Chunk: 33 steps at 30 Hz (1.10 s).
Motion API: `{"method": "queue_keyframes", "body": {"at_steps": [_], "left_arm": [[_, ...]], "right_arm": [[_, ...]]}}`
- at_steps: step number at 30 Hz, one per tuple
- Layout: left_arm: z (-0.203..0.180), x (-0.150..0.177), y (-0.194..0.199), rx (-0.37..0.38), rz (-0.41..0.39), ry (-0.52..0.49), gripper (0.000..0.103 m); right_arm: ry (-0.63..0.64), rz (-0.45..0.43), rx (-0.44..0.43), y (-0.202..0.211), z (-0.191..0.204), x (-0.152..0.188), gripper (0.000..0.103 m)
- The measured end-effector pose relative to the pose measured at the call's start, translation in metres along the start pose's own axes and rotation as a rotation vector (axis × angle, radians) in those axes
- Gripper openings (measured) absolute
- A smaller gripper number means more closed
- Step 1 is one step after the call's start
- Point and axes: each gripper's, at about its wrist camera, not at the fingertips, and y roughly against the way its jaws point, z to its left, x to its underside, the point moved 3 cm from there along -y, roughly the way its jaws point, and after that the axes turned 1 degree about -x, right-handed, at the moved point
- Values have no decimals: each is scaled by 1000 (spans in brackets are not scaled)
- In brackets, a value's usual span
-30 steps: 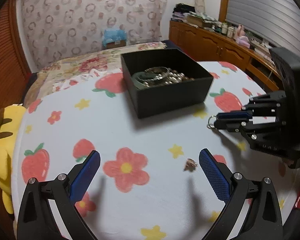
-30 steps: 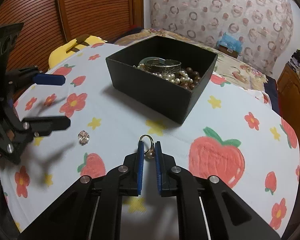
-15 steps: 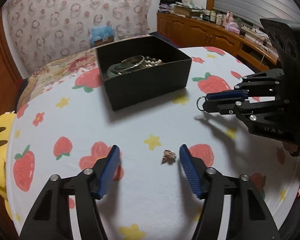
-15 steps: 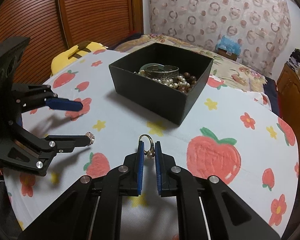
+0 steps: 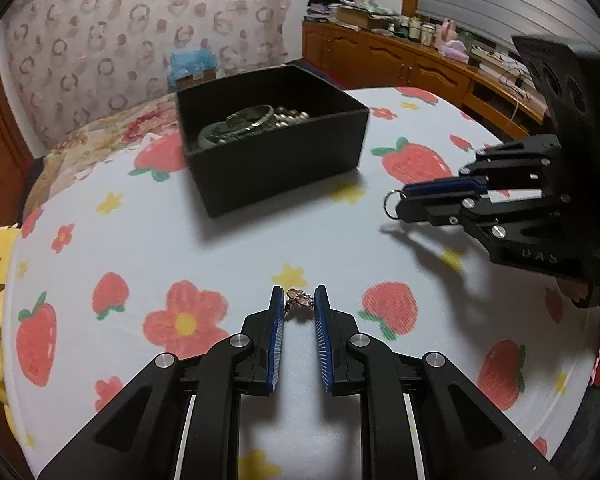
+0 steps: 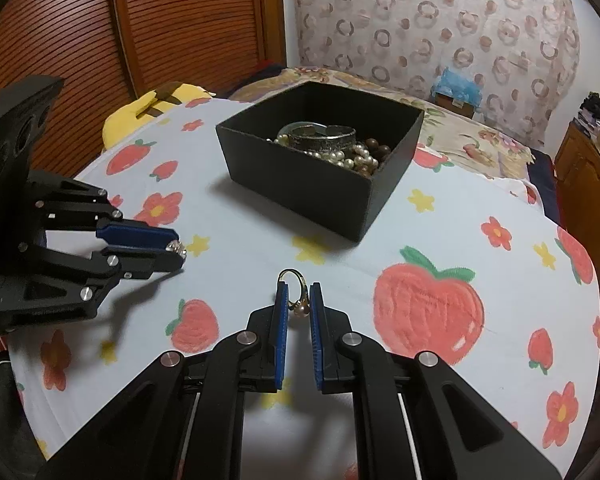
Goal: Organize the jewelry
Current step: 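Lower the earring and gold ring into the box and open both grippers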
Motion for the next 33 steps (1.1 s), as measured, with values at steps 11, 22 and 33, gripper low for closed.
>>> {"method": "queue_keyframes", "body": {"at_steps": [11,22,33], "left_arm": [[20,-34,14,-38,-66,25,15],[39,-73,19,-83,-132,29,15],[58,-97,7,-103,-146,56,15]], "right_arm": [[24,-64,-31,11,3,-27,12],[30,-133,10,10,-10,-72,12],[-27,-126,-4,-10,-25,-85,13]]}}
